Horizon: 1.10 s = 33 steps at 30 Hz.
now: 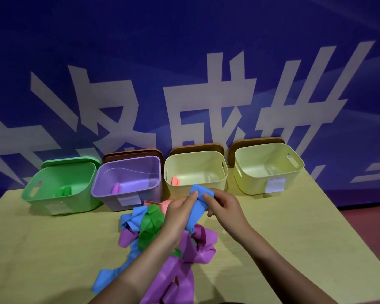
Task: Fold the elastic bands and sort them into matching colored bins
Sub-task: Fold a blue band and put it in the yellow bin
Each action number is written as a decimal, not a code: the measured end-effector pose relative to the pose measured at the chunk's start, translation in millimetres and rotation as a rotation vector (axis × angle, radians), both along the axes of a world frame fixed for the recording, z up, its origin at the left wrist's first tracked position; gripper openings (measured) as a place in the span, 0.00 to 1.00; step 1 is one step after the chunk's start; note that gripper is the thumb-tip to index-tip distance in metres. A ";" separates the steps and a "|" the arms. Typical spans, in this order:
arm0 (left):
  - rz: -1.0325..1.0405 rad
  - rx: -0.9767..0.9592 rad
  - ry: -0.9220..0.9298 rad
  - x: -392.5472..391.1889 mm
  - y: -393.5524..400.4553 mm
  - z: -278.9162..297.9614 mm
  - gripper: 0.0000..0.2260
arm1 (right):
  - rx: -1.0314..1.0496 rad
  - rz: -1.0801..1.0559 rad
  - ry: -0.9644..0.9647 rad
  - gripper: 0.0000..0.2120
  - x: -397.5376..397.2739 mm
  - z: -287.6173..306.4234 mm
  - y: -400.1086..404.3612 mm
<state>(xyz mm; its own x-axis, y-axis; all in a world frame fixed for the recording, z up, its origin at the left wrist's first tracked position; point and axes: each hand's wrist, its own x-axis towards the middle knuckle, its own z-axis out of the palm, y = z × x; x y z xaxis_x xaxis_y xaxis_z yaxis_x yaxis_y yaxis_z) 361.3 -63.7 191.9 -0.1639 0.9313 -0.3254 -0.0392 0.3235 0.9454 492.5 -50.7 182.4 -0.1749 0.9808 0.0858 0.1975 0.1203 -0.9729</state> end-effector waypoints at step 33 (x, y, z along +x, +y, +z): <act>0.202 -0.076 -0.099 4.4 8.7 -1.7 0.15 | 0.436 0.392 -0.519 0.19 7.6 7.0 44.1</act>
<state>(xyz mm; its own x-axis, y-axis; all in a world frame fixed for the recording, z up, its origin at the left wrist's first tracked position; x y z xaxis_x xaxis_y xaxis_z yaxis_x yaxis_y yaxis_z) 365.7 -55.0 190.2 -0.3086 0.8549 -0.4170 -0.2016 0.3697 0.9070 500.1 -6.6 189.5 -0.6250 0.7357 0.2612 0.4782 0.6252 -0.6168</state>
